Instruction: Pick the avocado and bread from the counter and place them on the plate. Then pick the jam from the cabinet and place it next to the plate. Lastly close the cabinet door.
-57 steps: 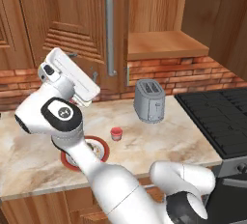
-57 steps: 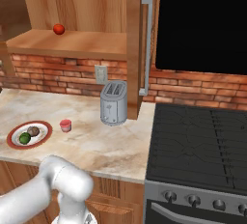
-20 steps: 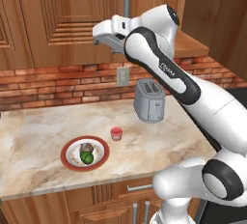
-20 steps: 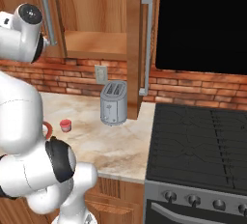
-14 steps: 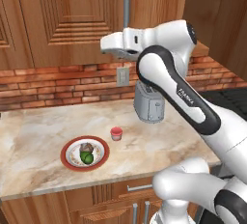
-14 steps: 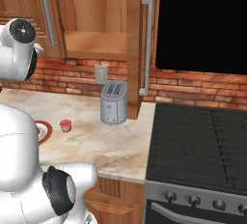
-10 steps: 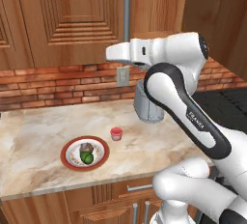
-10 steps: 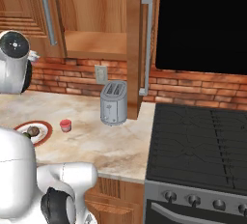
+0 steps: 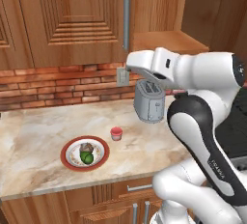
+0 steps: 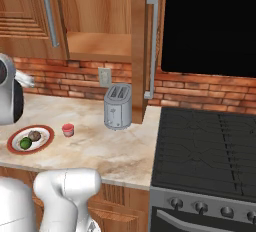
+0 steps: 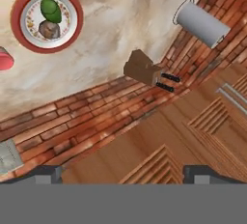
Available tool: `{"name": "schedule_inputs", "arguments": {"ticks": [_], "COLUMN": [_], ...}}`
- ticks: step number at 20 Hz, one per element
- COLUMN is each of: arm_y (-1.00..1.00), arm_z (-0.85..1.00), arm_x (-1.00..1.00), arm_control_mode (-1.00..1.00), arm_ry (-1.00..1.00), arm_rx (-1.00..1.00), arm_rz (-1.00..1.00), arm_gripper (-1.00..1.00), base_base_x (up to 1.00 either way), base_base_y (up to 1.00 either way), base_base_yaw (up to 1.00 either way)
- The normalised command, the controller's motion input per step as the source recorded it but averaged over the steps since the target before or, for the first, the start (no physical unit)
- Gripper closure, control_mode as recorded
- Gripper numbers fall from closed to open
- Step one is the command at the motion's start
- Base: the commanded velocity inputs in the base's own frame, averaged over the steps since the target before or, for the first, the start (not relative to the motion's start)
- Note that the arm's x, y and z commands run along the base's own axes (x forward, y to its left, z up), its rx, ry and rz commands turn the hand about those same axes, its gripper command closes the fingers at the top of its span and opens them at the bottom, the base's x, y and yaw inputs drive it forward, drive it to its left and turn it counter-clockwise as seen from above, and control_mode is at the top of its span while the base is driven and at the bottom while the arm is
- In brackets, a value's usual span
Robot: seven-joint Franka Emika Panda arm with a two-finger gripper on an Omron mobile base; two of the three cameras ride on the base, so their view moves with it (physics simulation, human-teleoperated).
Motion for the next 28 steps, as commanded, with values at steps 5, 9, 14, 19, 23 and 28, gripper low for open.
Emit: {"name": "schedule_inputs", "arguments": {"ticks": [5,9,14,19,23,28], "arm_y": [-0.38,-0.47,-0.71,-0.79,-0.77,-0.78], "arm_z": [0.00,-0.03,-0.14,-0.16,-0.08,0.00], "arm_x": [-0.65,-0.77,-0.34,-0.02,-0.41,-0.98], "arm_control_mode": [-1.00,-1.00,-1.00,-1.00,-1.00,-1.00], "arm_ry": [0.16,-0.06,-0.06,0.00,-0.03,-0.14], "arm_rx": [0.10,0.05,0.07,0.11,0.14,0.19], "arm_rz": [-0.23,-0.13,-0.03,-0.02,-0.01,-0.02], "arm_gripper": [-1.00,-1.00,-1.00,-1.00,-1.00,-1.00], "base_base_x": [0.00,0.00,0.00,0.00,0.00,0.00], "base_base_y": [0.00,0.00,0.00,0.00,0.00,0.00], "base_base_yaw": [0.00,0.00,0.00,0.00,0.00,0.00]}}
